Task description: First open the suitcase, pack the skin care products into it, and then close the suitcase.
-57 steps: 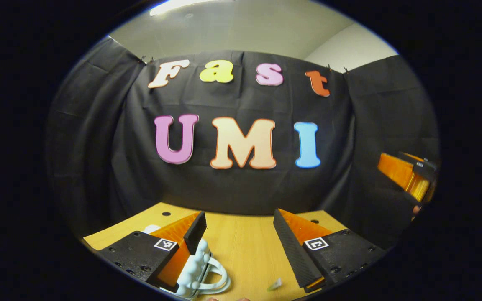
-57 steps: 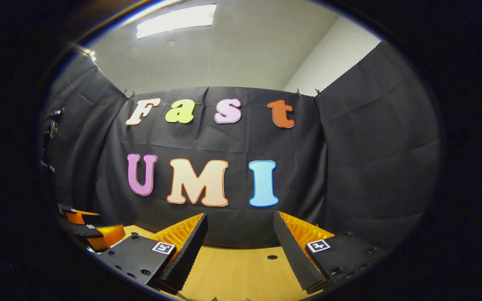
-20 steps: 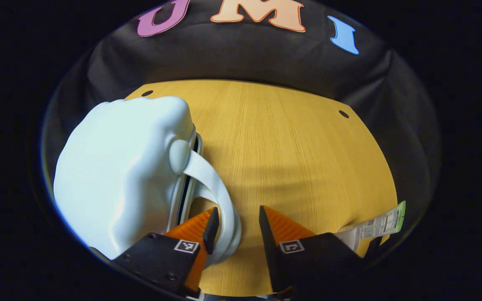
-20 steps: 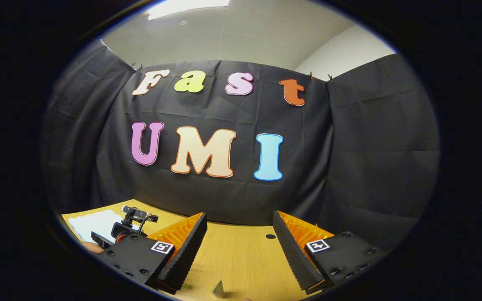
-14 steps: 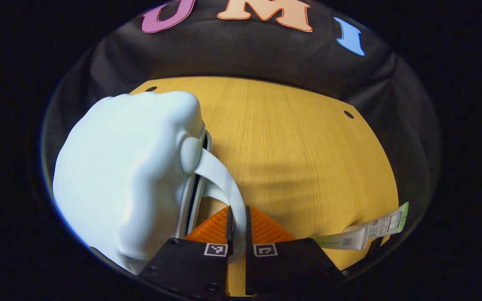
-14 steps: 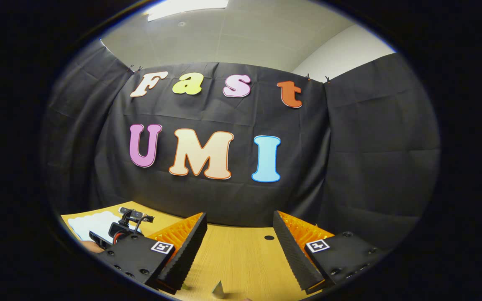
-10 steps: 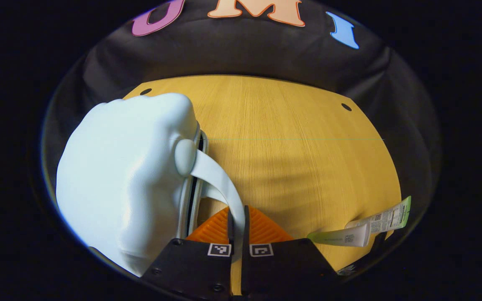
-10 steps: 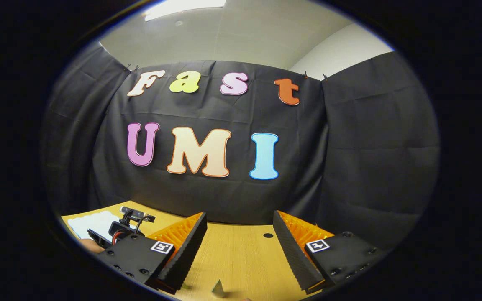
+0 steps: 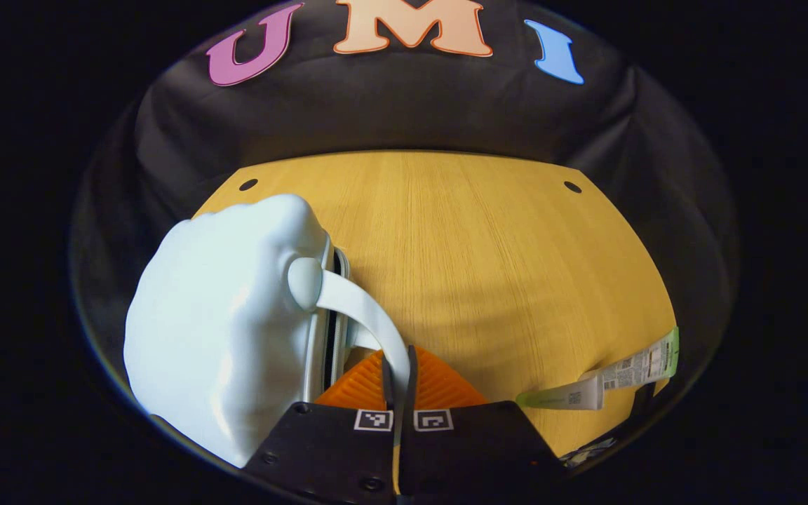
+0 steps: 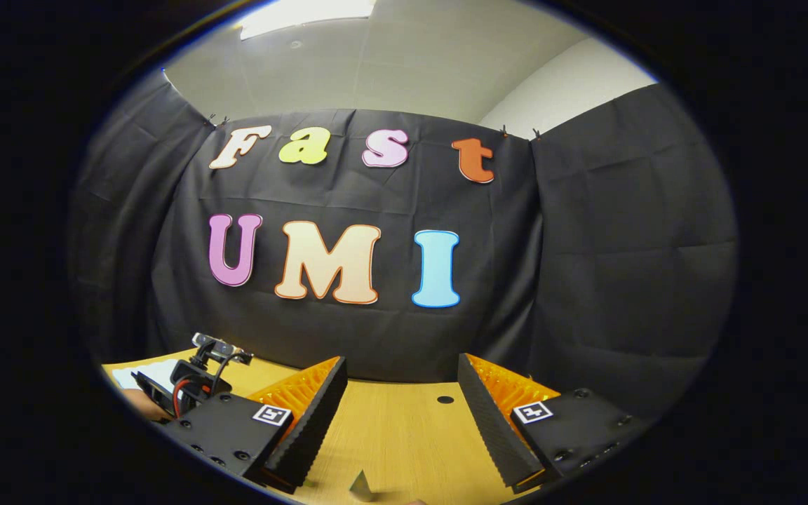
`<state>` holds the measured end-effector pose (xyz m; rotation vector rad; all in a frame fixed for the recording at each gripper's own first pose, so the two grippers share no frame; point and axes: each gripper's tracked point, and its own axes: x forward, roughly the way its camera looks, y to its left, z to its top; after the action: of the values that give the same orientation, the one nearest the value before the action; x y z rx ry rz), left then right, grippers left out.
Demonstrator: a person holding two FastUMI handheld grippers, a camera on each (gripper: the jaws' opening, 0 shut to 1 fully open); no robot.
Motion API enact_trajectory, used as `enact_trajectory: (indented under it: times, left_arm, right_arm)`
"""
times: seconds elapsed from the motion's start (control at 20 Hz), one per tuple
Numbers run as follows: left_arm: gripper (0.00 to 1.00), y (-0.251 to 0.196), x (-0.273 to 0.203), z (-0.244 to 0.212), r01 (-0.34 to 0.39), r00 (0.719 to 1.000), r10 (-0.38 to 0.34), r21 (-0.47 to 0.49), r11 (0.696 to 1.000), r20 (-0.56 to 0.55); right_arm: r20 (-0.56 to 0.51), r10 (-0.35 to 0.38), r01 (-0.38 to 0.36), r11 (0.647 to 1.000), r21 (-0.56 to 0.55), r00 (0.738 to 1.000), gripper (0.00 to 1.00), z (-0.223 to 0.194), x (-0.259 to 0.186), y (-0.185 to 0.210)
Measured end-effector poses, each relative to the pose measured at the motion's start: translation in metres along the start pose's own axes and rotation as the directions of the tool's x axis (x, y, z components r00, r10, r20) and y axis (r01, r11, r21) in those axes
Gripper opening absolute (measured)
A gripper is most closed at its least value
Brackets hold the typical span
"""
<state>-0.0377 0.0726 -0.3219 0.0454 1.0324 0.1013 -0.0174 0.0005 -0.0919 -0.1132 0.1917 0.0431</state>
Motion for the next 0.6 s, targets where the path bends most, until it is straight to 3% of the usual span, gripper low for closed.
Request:
enact_trajectory:
  times: [0.25, 0.6]
  left_arm:
    - [0.00, 0.000, -0.013, 0.012, 0.008, 1.000, -0.008, -0.003, 1.000, 0.012]
    - [0.00, 0.022, -0.054, 0.065, 0.013, 0.989, -0.004, -0.060, 0.998, 0.151]
  right_arm:
    - [0.023, 0.041, -0.041, 0.999, -0.002, 0.999, 0.96, 0.000, -0.002, 0.011]
    - [-0.003, 0.073, -0.073, 0.997, 0.016, 0.997, 0.99, -0.013, 0.002, 0.026]
